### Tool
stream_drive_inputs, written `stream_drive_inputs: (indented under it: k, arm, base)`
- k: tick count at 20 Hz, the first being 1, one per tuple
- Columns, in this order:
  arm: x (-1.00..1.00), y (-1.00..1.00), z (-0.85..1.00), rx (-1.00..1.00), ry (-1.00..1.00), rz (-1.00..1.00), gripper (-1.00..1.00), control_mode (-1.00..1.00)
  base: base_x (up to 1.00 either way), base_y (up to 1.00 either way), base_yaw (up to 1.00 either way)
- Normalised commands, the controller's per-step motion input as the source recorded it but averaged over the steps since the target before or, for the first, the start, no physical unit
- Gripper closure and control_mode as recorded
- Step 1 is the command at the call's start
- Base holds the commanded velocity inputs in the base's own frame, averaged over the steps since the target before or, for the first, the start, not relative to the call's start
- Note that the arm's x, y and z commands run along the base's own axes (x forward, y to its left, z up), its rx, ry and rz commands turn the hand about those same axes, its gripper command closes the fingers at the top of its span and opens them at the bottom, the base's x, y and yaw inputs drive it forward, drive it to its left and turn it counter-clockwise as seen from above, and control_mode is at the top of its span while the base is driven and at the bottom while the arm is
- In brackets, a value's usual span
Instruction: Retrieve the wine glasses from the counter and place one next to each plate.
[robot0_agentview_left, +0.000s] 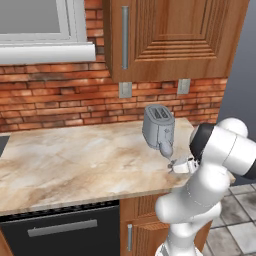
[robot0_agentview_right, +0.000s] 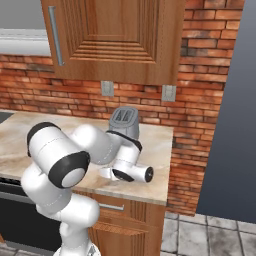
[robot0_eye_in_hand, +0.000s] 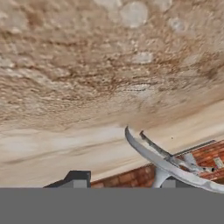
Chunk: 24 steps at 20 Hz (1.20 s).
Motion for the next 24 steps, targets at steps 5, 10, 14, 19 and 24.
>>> stream_drive_inputs:
  k: [5,10,14,19,24]
  arm:
    - [0.01,0.05,-0.26,0.00,0.00,-0.08,1.00,-1.00]
    - [-0.05,0.00,-0.10,0.00,-0.04,-0.06,1.00,-1.00]
    - [-0.48,0.04,0.81,0.00,-0.24,0.00,1.00,-1.00]
    - [-0.58,0.06,1.00,0.00,-0.34,0.00,1.00,-1.00]
    - [-0.48,0.10,1.00,0.00,-0.34,0.00,1.00,-1.00]
  base:
    - [0.00,0.00,0.00]
    - [0.00,0.00,0.00]
    - [0.00,0.00,0.00]
    - [0.00,0.00,0.00]
    - [0.00,0.00,0.00]
